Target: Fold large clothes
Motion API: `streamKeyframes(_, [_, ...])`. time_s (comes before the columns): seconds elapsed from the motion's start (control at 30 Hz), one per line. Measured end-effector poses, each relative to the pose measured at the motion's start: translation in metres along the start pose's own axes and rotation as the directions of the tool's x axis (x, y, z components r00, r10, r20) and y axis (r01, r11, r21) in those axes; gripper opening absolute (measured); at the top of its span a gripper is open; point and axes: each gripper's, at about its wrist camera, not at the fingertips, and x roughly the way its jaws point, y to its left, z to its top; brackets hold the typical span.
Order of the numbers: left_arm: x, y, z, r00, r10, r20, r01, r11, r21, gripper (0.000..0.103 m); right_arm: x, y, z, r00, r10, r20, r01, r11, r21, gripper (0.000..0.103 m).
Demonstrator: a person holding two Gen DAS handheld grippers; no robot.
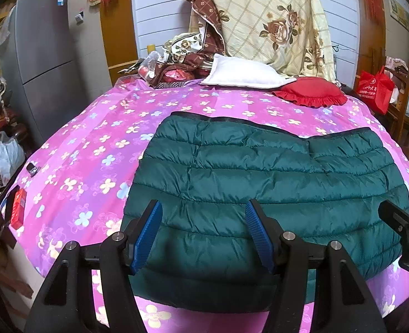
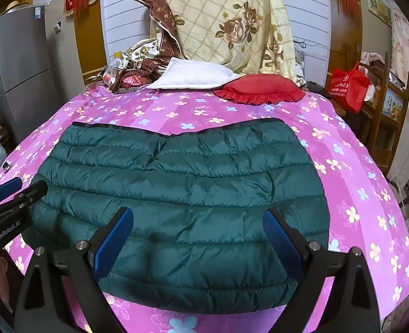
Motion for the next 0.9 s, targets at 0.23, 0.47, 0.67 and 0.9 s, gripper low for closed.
streamKeyframes(0.23, [0.0020,-0.0003,-0.0010,1.000,0.002,-0.005,-0.002,1.000,0.000,0.044,0.0008,-0.0001,0.0003,1.000,0.002,-0.002,-0.002,1.000,0.001,0.097])
streamKeyframes(0.47, [0.0027,-0.0004,-0.0014,1.000,0.001,-0.007,-0.001,1.000,0.005,0.044,0.0025,-0.0005,0.0003,1.000,0.003,-0.007,-0.003,1.000,0.005,0.097])
streamKeyframes(0.67, [0.0046,0.0004,-0.0017,1.000,-0.003,-0.010,0.003,1.000,0.002,0.044,0.0026,-0.0003,0.0004,1.000,0.003,-0.008,-0.003,1.000,0.004,0.097])
streamKeyframes(0.9, [0.0068,-0.0001,-0.0018,1.000,-0.005,-0.015,0.005,1.000,0.000,0.044,0.0060,0.0003,-0.0001,1.000,0.007,-0.015,-0.007,1.000,0.006,0.097])
